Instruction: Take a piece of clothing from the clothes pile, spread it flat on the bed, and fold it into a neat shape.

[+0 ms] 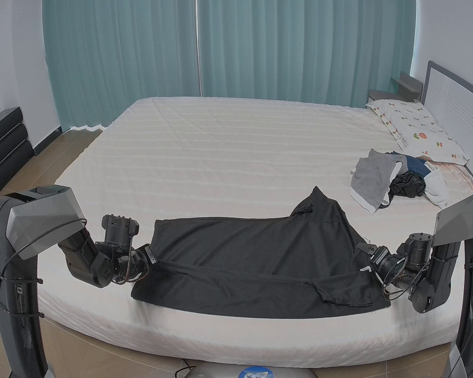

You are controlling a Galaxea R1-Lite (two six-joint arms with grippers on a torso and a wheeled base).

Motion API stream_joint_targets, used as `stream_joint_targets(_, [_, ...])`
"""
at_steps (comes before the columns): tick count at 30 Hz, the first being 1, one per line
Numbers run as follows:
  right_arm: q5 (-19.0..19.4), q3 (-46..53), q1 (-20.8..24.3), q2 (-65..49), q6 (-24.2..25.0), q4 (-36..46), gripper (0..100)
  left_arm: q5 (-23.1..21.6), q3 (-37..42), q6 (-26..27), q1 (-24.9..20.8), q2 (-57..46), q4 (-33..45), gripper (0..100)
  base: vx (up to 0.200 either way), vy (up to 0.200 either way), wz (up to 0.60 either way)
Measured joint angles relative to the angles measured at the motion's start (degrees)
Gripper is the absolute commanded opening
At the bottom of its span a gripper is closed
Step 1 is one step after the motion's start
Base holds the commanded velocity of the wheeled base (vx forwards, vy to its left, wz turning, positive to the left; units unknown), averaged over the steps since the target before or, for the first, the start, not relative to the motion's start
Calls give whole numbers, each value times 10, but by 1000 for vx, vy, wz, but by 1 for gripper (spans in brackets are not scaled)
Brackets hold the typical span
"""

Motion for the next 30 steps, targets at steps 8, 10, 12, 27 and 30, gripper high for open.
stream_joint_targets(8, [-6, 1, 1, -14, -35, 0, 100, 1, 35, -7, 1, -49, -1, 0, 0, 0, 0])
stream_joint_targets(10, [-5, 1, 1, -15, -51, 0, 100, 1, 43, -10, 0, -60, -1, 0, 0, 0, 0])
stream_joint_targets(12, [-3, 0, 1, -15, -81, 0, 100, 1, 48, -13, -1, -70, -1, 0, 0, 0, 0])
stream_joint_targets(27, [94, -22, 4, 18, -214, 3, 100, 1, 60, -27, 0, -92, 0, 0, 0, 0, 0])
stream_joint_targets(30, [108, -26, -1, 30, -217, 0, 100, 1, 61, -27, 0, -92, 0, 0, 0, 0, 0])
